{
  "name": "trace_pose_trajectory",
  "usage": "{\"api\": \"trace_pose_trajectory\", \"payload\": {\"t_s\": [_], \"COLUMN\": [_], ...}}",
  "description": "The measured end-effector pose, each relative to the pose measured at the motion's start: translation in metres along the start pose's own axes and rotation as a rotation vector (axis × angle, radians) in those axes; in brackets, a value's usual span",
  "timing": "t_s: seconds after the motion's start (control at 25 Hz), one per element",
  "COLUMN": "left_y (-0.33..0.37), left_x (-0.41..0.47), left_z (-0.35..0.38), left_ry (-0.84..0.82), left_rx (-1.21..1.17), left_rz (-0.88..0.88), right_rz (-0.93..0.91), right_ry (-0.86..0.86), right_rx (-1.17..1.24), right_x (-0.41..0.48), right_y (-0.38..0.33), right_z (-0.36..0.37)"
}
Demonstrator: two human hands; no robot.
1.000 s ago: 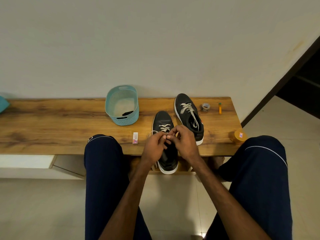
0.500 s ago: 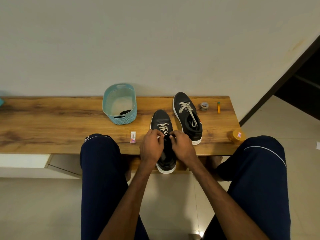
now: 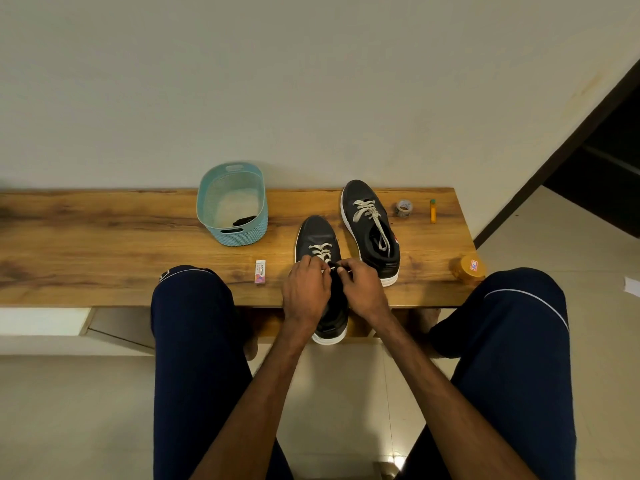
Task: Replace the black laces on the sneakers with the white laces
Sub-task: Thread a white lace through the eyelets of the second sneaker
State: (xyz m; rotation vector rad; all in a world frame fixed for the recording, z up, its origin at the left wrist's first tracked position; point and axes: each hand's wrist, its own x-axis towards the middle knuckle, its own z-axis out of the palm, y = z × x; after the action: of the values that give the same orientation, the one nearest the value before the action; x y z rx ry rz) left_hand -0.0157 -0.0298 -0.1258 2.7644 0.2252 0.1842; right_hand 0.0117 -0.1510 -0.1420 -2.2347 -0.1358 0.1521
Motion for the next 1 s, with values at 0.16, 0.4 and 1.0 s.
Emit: {"api": "trace_pose_trajectory", "payload": {"t_s": [0.16, 0.4, 1.0], "left_y": [0.0, -0.002, -0.029], "left_x": [0.001, 0.003, 0.001], "left_z": [0.002, 0.005, 0.006], "left_ry": [-0.011, 0.018, 0.006], "left_rx": [0.044, -0.025, -0.341], "left_rz": [0.034, 0.017, -0.327], "right_rz": [0.016, 0.069, -0.023], "right_ry": [0.002, -0.02, 0.243], "right_rx": [0.019, 0.179, 1.045], "right_x": [0.0, -0.001, 0.002], "right_y": [-0.001, 0.003, -0.043], "right_z": [-0.001, 0.001, -0.072]}}
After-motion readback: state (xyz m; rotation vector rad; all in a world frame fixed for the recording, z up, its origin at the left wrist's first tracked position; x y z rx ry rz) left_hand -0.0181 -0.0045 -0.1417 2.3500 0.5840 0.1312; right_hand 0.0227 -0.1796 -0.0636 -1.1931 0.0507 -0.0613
